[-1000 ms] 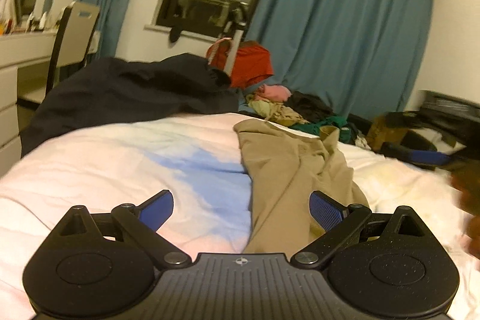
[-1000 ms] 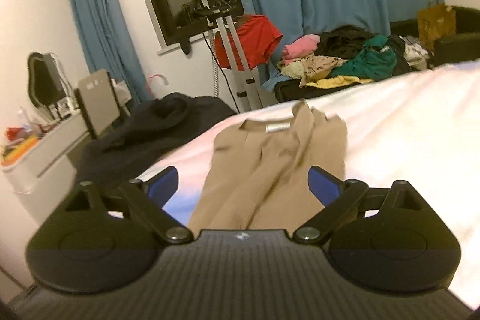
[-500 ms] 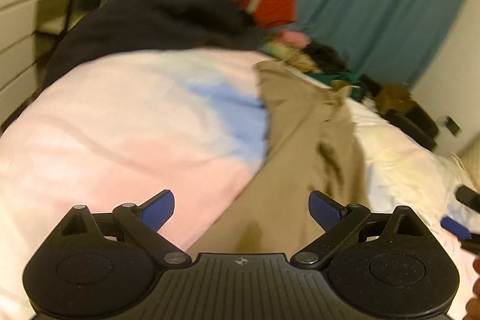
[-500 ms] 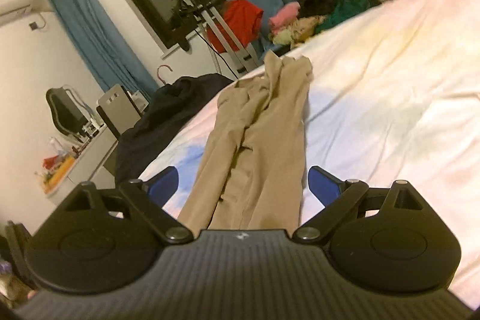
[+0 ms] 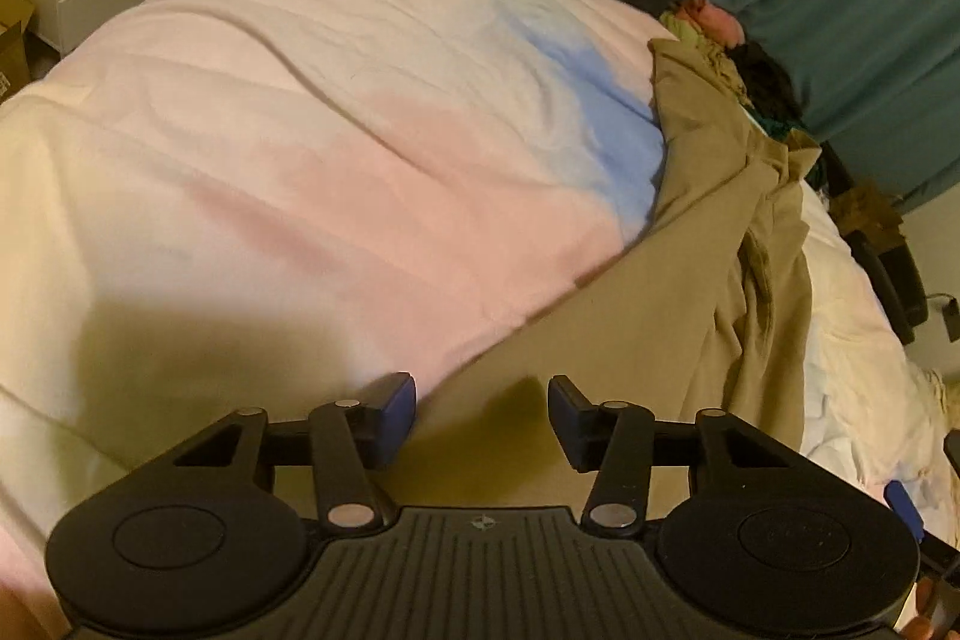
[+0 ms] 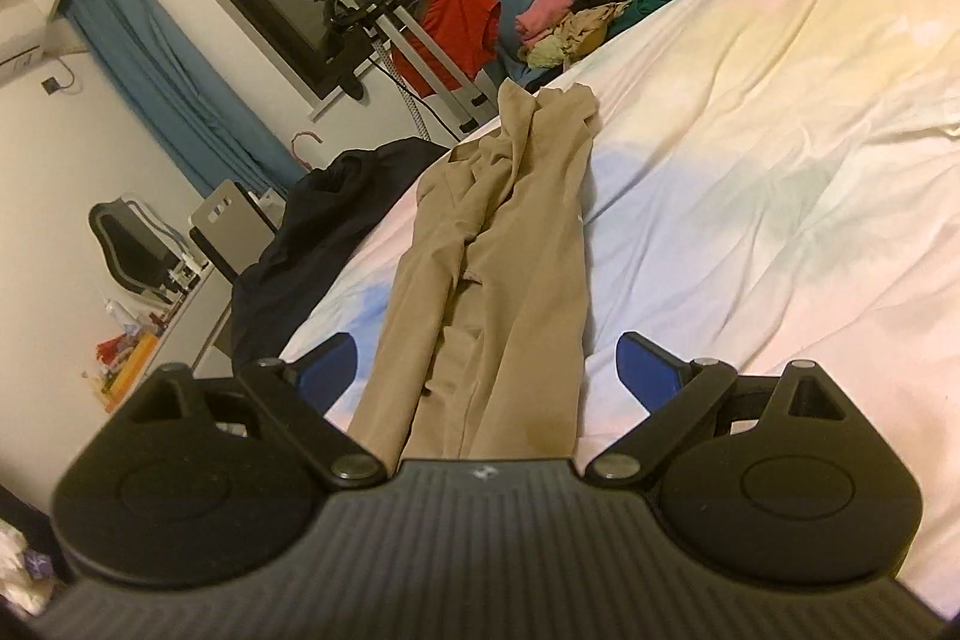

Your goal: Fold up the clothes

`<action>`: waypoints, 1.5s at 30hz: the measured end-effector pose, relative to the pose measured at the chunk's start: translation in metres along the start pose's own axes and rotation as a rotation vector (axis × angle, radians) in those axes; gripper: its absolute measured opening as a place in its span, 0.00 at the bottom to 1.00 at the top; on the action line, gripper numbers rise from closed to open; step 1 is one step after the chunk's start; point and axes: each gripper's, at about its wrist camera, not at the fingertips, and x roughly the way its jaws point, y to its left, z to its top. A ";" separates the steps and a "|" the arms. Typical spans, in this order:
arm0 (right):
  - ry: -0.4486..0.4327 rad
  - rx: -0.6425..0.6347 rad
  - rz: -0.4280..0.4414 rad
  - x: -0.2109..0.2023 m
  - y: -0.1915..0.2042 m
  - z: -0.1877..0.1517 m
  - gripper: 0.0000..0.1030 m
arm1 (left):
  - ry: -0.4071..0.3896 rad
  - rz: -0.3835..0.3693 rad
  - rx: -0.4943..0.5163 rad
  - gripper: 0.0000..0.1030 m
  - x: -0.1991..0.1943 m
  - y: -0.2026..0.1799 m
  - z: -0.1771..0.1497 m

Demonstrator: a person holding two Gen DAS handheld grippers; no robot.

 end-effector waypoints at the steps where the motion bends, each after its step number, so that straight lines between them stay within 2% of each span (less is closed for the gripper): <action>1: -0.001 0.000 0.001 0.000 0.000 0.000 0.92 | 0.019 0.010 0.006 0.53 0.003 -0.001 -0.001; 6: 0.003 0.002 0.013 0.002 -0.001 0.001 0.92 | 0.038 0.047 0.072 0.61 0.009 -0.014 -0.006; 8: 0.004 0.004 0.014 0.001 -0.002 0.001 0.92 | 0.035 0.056 0.102 0.59 0.007 -0.018 -0.009; 11: 0.000 0.019 0.012 -0.001 -0.005 0.003 0.92 | 0.029 0.069 0.147 0.45 0.004 -0.025 -0.015; 15: -0.004 0.031 0.002 -0.002 -0.007 0.004 0.92 | 0.032 0.060 0.202 0.01 -0.001 -0.032 -0.022; 19: 0.000 0.033 -0.006 -0.001 -0.010 0.003 0.92 | -0.027 0.053 0.330 0.01 -0.022 -0.048 -0.036; 26: -0.016 0.051 -0.008 -0.004 -0.013 0.006 0.92 | -0.255 0.024 0.689 0.00 -0.082 -0.093 -0.087; 29: -0.024 0.053 -0.008 -0.005 -0.014 0.007 0.92 | -0.295 -0.002 0.827 0.00 -0.095 -0.115 -0.110; 32: -0.028 0.052 -0.011 -0.005 -0.014 0.008 0.92 | -0.271 -0.038 0.931 0.00 -0.094 -0.133 -0.131; 34: -0.027 0.051 -0.014 -0.005 -0.014 0.007 0.92 | -0.233 -0.055 0.960 0.00 -0.085 -0.140 -0.139; 39: -0.028 0.042 -0.027 -0.004 -0.012 0.008 0.92 | -0.074 -0.019 0.979 0.01 -0.044 -0.148 -0.148; 41: -0.031 0.029 -0.040 -0.004 -0.010 0.009 0.92 | 0.000 -0.025 0.968 0.05 -0.030 -0.147 -0.148; 42: -0.032 0.021 -0.048 -0.004 -0.009 0.009 0.92 | 0.029 -0.028 0.967 0.15 -0.026 -0.147 -0.147; 44: -0.038 0.008 -0.061 -0.005 -0.008 0.009 0.92 | 0.037 -0.030 0.952 0.33 -0.025 -0.144 -0.142; 45: -0.042 0.003 -0.066 -0.006 -0.008 0.010 0.92 | 0.032 -0.037 0.939 0.47 -0.025 -0.143 -0.139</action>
